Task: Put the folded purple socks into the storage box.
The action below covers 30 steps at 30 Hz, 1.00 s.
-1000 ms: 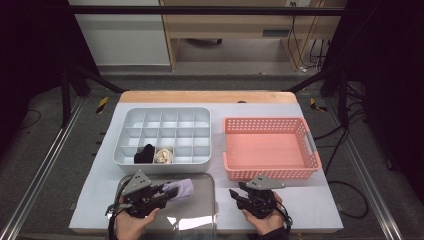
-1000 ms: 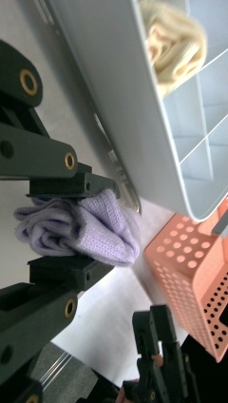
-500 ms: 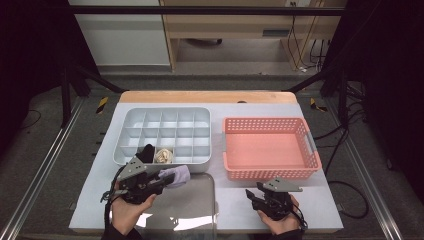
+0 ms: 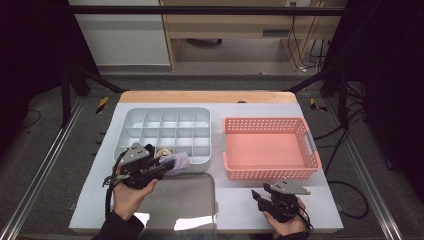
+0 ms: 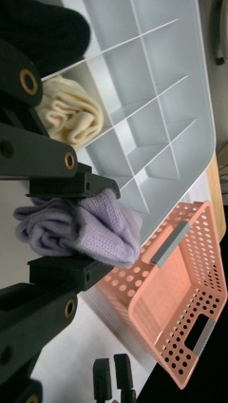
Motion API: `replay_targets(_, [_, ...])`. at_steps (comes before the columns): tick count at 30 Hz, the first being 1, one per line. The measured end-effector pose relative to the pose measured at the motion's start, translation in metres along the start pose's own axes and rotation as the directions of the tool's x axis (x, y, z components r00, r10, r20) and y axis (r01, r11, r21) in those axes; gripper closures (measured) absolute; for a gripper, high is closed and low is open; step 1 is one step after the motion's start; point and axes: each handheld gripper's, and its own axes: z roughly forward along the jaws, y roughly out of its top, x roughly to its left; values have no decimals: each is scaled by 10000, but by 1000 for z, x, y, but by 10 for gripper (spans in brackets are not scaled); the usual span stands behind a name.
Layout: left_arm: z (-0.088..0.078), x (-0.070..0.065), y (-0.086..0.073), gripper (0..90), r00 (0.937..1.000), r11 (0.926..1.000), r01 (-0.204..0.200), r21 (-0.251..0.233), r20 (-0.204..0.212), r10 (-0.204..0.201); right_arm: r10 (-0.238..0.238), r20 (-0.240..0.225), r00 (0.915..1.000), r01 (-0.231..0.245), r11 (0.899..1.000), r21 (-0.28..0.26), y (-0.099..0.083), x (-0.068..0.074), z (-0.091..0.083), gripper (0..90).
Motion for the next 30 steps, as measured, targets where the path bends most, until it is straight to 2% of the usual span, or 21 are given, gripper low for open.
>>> replay_targets(6, [8, 0, 13, 660, 9997, 9997, -230, 68, -11, 230, 87, 44, 10000, -87, 9999, 58, -2, -1, 1, 484])
replay_targets(13, [15, 5, 23, 660, 9998, 9998, -209, 38, -31, 209, 98, 77, 9999, -99, 9999, 43, -3, -2, 2, 472])
replay_targets(20, [25, 12, 31, 661, 9996, 9994, -201, 290, -184, 206, 11, 75, 10000, -12, 10000, 36, -3, -2, 3, 469])
replay_targets(23, [32, 15, 31, 661, 9996, 9993, -126, 343, -254, 135, 24, 71, 10000, -24, 10000, 53, -3, -2, 4, 469])
replay_targets(26, [42, 19, 28, 661, 9988, 9976, -125, 682, -466, 157, 45, 44, 10000, -46, 10000, 41, -3, -2, 4, 469])
replay_targets(30, [47, 23, 25, 661, 9981, 9958, -107, 906, -600, 161, 16, 37, 10000, -16, 10000, 84, -3, -2, 5, 469])
